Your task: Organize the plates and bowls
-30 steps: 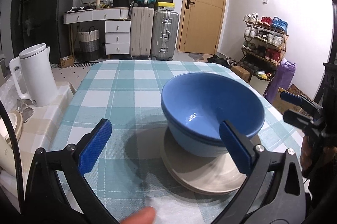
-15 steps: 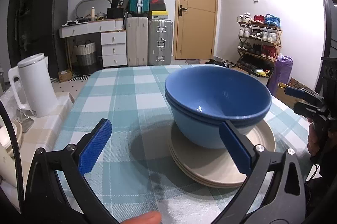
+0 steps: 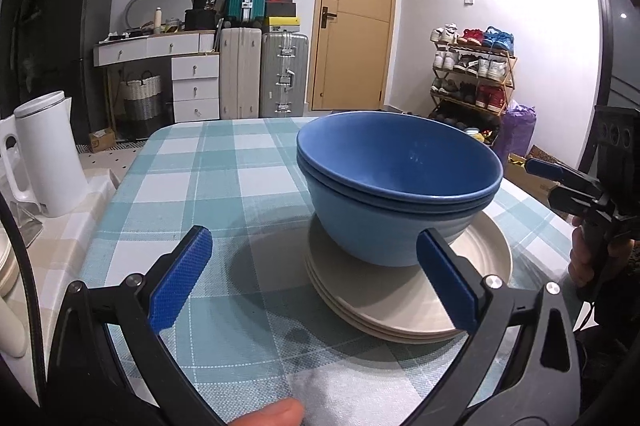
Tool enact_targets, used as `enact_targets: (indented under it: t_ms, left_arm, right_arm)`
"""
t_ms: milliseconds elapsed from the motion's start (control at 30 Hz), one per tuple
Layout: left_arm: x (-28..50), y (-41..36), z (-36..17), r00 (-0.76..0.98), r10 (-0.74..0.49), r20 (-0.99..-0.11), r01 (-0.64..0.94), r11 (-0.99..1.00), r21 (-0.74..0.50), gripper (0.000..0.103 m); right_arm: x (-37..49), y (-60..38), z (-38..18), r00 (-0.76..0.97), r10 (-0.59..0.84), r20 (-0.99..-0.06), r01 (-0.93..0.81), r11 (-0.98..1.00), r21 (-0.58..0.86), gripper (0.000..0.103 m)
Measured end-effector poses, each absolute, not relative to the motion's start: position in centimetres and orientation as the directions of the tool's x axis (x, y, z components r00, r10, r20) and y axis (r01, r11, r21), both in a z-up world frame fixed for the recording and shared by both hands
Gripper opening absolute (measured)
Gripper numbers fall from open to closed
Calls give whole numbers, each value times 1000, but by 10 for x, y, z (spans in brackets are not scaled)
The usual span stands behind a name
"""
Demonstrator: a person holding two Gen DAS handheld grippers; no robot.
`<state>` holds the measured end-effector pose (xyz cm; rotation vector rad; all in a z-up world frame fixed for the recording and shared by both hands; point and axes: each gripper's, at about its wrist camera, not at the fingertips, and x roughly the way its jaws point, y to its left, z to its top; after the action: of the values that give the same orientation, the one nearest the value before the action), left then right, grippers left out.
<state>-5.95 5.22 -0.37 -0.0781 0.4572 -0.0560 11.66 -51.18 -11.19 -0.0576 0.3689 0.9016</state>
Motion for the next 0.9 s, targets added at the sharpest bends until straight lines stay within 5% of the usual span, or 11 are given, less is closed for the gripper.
enact_targets:
  t_ms: [900]
  left_arm:
    - [-54,47,-5,892,-75,-446,51,997,-66,102]
  right_arm:
    - [115,-508,-113,561,755,-338,-782,618,84,102]
